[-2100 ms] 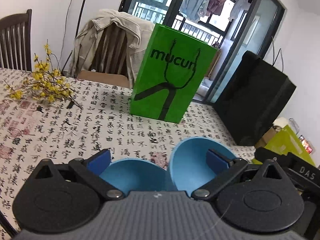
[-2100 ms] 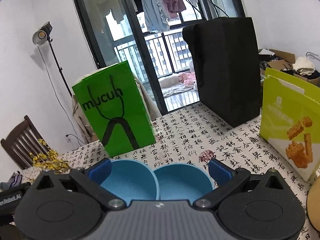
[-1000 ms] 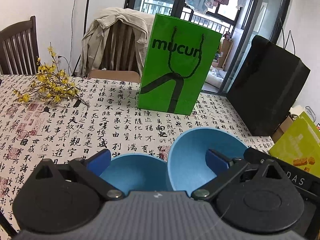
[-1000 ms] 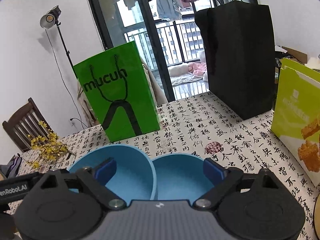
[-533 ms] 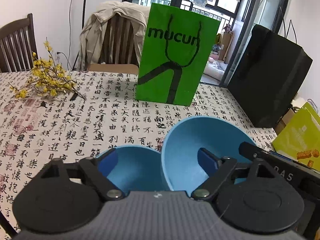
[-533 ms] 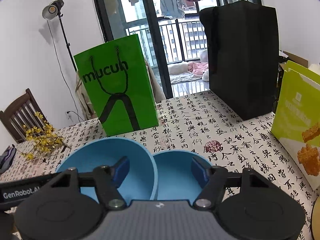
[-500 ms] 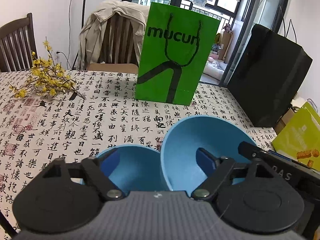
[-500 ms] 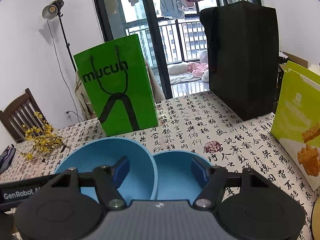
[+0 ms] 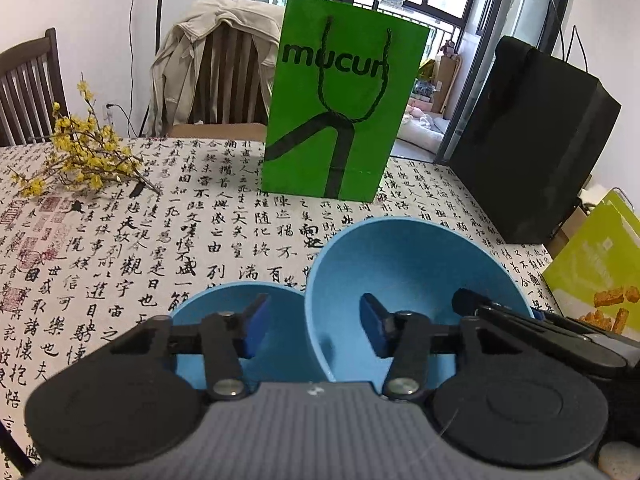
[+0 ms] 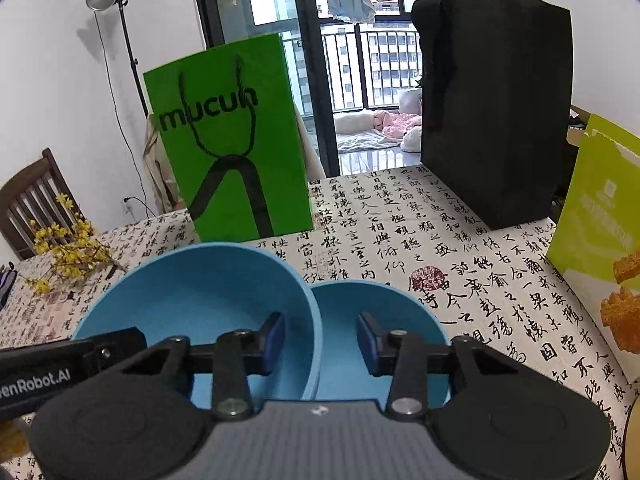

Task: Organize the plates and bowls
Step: 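Close both grippers on the blue bowl rim, then lift the gripped blue bowl off the other bowls with both grippers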

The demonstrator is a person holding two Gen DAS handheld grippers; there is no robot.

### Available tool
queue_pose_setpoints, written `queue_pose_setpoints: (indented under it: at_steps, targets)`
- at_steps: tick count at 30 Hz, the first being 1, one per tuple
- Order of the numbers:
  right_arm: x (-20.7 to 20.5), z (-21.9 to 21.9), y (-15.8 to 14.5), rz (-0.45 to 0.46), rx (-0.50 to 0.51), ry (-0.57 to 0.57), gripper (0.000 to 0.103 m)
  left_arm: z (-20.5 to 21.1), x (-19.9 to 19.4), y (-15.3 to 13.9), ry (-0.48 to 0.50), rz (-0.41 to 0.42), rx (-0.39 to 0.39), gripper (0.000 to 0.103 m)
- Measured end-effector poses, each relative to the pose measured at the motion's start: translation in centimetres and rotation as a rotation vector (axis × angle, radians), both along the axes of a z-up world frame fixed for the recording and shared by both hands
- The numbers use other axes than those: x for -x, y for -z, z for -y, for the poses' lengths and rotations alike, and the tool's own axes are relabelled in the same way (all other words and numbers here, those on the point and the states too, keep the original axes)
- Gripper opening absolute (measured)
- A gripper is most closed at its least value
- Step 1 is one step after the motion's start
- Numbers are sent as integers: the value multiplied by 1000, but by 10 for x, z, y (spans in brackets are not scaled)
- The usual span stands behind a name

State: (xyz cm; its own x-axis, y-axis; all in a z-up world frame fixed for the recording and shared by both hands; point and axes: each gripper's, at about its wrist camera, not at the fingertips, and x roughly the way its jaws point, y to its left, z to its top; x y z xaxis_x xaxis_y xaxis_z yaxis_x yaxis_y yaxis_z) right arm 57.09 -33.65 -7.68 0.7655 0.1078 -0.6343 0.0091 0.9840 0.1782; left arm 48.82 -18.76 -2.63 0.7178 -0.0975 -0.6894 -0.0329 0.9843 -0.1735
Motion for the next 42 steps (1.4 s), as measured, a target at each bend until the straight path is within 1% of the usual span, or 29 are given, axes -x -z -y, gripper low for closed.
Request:
queue_pose_setpoints:
  at_steps: [1,2,3,4,5,6,7,10,14,28,32,36,42]
  targets:
    - [-1,1,1,-5,-13,-9,35,0,-1,1,-1,-3,-1,43]
    - [-3,1,3,-12,-24,-15,31,1,-2,2,-1,-5,-3,36]
    - [-4,2,5,-17,-29,-16,29,1,-2,3,-3,-9,-2,34]
    - [-4,2,6,-19,-32,-18,28,0,-3,4,-5,-13,3,30]
    - [-5,2,7,-21,-32,-22,24,0,-3,5,-6,-15,6,26]
    - [-5,0,8,-24,-32,-27,20,0,-4,6,-8,-18,6,25]
    - [-5,0,8,-25,-29,-29,19,0,-4,6,-11,-19,3,23]
    - [-4,-4,8,-13,-16,-42,16,3,-4,7,-6,-13,-8,14]
    - [-3,-5,6,-4,-5,-41,15,6,-3,6,-7,-4,-23,14]
    - [-1,-2,4,7,-26,-52,15,4,-1,2,-7,12,-32,14]
    - [2,-4,0,22,-23,-54,15,3,2,-1,-4,27,-33,14]
    - [5,-4,-4,43,-28,-59,15,-1,7,-7,-4,49,-10,14]
    - [12,-6,-13,80,-27,-61,15,-2,15,-16,0,95,-14,14]
